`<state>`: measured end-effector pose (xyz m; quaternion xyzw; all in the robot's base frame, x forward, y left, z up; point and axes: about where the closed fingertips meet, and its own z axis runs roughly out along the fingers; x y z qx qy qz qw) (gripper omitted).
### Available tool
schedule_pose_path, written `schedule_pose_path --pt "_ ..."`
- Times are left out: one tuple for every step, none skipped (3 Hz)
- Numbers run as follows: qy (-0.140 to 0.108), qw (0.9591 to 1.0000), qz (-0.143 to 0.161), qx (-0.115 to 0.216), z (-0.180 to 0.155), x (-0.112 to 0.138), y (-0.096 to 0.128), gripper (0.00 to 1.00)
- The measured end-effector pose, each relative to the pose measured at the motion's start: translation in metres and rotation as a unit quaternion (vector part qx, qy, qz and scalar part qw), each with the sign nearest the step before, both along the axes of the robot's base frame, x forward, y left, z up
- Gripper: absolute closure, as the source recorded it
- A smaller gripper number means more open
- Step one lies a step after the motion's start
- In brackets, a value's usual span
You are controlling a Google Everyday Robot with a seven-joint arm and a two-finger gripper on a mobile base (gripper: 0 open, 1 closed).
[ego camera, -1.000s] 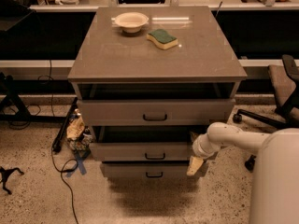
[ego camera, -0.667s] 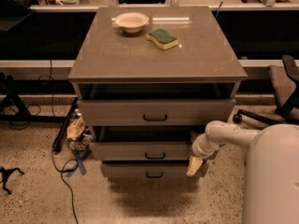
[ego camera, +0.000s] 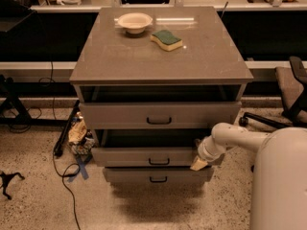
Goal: Open middle drawer
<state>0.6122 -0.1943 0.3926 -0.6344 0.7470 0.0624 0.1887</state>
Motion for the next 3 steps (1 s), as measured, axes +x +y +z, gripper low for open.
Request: schedule_pose_path --pt "0.000 1.0000 0.000 0.000 0.006 0.000 0.000 0.61" --pt "0.000 1.0000 0.000 0.000 0.010 0.000 0.000 0.85" --pt "-0.012 0.9999 -0.006 0.006 0.020 -0.021 -0.002 1.00"
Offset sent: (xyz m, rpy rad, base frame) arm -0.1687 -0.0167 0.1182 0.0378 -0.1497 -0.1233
